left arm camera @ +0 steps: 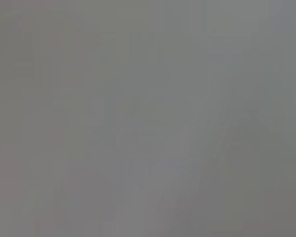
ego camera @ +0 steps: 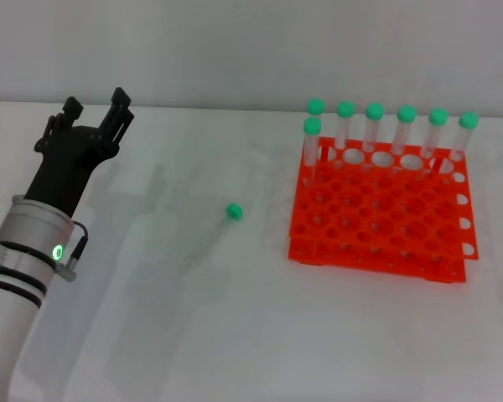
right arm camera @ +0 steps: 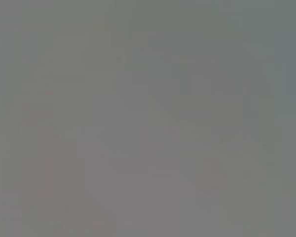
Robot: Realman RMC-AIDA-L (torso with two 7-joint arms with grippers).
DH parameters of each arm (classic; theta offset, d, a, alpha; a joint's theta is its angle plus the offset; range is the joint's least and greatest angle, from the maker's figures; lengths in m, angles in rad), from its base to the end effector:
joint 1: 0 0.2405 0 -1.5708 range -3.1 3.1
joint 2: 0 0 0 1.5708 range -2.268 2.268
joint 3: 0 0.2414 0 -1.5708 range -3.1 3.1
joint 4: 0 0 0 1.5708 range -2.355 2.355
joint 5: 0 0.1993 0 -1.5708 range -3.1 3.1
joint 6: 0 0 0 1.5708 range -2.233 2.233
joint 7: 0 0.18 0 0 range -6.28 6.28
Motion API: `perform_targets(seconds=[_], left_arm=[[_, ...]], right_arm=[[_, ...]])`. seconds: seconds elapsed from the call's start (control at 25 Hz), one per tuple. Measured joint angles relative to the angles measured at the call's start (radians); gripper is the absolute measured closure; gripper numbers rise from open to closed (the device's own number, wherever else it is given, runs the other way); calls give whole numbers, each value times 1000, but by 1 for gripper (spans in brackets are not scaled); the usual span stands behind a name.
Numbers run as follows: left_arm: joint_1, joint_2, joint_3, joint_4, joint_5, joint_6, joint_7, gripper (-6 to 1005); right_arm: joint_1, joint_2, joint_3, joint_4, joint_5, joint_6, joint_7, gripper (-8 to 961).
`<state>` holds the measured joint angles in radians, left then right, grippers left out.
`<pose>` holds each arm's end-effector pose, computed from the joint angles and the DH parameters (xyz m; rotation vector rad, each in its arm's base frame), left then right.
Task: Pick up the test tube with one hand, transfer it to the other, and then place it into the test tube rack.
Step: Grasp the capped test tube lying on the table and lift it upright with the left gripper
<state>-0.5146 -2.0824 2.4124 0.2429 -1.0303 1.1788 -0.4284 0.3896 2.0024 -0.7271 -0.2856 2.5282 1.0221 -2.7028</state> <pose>-0.2580 0.3810 -0.0081 -1.5222 -0.7698 -1.0702 0.3691 0.3689 0.1211 -1.3553 0.5679 0.6168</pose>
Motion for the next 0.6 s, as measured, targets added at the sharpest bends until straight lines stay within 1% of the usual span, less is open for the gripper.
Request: perform_targets(seconds=[0.24,0.28,0.36,0.4,0.44,0.52,0.56,0.6], left_arm=[[-3,0,-2,15,1,-3,-23,170],[-4,3,-3,20,3,-3,-42,170],[-15,17,-3,17,18,-3,-112,170],[-30,39,-1,-1,49,-6,-194,170],[-36,47,-1,-12,69,-9,-233,170],[-72,85,1,-63,165,-25,-405,170],[-97,107,1,-103,235,-31,-520,170],[-118,119,2,-135,281,-31,-593,170]], right_arm=[[0,-2,0,-1,1,1,0,96],[0,-2,0,-1,1,1,0,96],[0,-2,0,-2,1,2,0,96],[0,-2,0,-2,1,2,0,96],[0,-2,0,-3,0,2,0,96],[3,-2,0,-3,-1,3,0,96],[5,-2,0,-3,0,4,0,96],[7,-2,0,-3,0,4,0,96]])
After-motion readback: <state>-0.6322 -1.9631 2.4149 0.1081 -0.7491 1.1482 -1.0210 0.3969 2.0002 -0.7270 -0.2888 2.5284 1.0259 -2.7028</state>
